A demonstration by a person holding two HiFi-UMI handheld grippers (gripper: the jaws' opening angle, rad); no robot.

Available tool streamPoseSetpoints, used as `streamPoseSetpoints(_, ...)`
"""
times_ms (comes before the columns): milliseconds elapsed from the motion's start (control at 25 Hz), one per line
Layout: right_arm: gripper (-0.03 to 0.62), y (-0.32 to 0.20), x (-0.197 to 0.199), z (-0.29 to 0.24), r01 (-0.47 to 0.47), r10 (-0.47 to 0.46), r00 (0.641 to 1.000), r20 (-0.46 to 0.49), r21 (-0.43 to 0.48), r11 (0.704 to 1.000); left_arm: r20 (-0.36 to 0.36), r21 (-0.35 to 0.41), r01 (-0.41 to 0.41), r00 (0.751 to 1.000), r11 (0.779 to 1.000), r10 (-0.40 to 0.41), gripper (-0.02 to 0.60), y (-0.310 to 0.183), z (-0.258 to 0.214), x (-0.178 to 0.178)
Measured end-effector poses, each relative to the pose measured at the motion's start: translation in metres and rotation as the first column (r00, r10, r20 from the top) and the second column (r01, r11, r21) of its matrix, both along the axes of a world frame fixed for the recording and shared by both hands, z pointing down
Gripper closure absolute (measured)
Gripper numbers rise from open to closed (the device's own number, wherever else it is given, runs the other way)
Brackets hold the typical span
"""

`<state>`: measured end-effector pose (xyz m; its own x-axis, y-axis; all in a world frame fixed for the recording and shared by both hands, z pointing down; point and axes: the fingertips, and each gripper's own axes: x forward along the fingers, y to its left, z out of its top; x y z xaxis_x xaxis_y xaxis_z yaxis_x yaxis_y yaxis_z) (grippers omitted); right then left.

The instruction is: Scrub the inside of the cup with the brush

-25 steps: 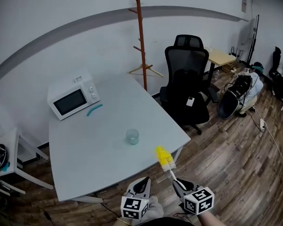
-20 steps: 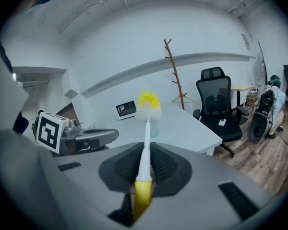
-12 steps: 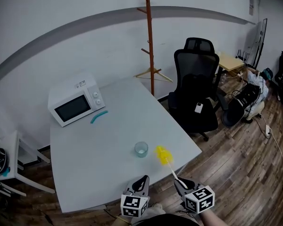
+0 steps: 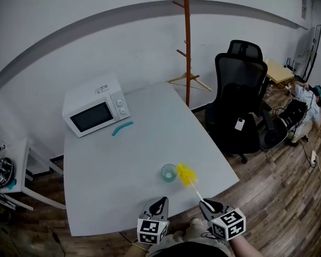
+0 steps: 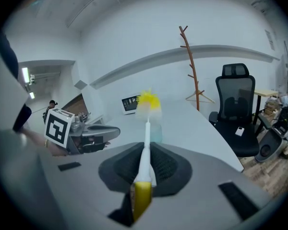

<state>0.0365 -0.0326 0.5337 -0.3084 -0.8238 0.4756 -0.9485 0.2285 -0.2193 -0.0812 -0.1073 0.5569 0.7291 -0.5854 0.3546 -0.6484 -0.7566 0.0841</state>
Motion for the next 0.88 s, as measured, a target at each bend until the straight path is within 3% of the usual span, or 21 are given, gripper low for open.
streamPoseSetpoints(320, 0.546, -0.045, 0.02, 0.0, 0.131, -0.131, 0.991, -0.013, -0.027, 0.991, 0.014, -0.021, 0.118, 0.993, 0.993, -0.118, 0.563, -0.03, 0.012, 0.009)
streamPoseSetpoints(480, 0.546, -0.06, 0.029, 0.004, 0.173, -0.174, 0.985, -0.004, -0.042, 0.984, 0.055, -0.053, 0.134, 0.99, 0.99, -0.131, 0.551, -0.043, 0.033, 0.016)
streamPoseSetpoints(560, 0.546, -0.067, 0.032, 0.006, 0.193, -0.193, 0.981, 0.002, -0.049, 0.98, 0.086, -0.078, 0.126, 0.989, 0.989, -0.119, 0.345, -0.049, 0.049, 0.022)
streamPoseSetpoints(680, 0.546, -0.075, 0.035, 0.01, 0.224, -0.224, 0.975, 0.008, -0.057, 0.973, 0.123, -0.081, 0.138, 0.984, 0.987, -0.127, 0.27, -0.06, 0.068, 0.028)
streamPoseSetpoints(880, 0.546, -0.084, 0.039, 0.018, 0.269, -0.269, 0.963, 0.007, -0.075, 0.96, 0.125, -0.113, 0.17, 0.98, 0.979, -0.156, 0.229, -0.078, 0.085, 0.039)
